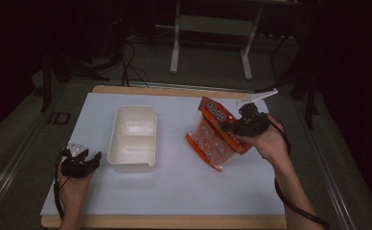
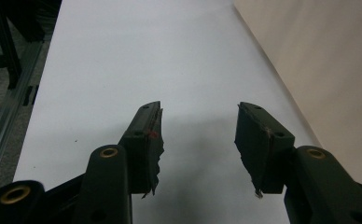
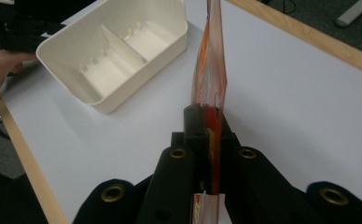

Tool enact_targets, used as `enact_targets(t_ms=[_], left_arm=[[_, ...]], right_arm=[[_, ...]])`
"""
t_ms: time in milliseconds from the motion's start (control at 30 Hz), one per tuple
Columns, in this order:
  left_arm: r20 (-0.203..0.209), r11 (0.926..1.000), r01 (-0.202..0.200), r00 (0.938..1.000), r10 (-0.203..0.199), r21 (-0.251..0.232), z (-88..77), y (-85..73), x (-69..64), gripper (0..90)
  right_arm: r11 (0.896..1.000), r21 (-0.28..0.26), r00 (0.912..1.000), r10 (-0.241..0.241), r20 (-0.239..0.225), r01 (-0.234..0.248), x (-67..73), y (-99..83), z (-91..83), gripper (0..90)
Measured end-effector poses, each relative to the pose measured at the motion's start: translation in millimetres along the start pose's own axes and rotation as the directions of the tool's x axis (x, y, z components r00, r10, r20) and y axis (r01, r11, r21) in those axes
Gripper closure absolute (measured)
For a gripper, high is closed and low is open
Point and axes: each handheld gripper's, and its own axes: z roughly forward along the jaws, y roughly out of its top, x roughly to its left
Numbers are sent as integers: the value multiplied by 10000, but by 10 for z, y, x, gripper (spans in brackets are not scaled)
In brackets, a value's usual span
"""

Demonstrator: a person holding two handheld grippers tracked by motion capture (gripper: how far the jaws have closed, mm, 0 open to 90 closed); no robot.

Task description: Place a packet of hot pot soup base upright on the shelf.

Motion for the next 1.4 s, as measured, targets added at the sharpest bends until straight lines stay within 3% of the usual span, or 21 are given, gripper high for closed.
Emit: enact_targets(t_ms=[833, 1400], left_arm=[[8, 10000, -84, 10000, 84, -22, 5, 5, -7, 510], [26, 9999, -96, 10000, 96, -57, 5, 8, -19, 511]], right_arm=[[9976, -446, 9986, -536, -43, 534, 106, 292, 288, 900], [9902, -1191, 9971, -749, -108, 731, 158, 478, 463, 900]])
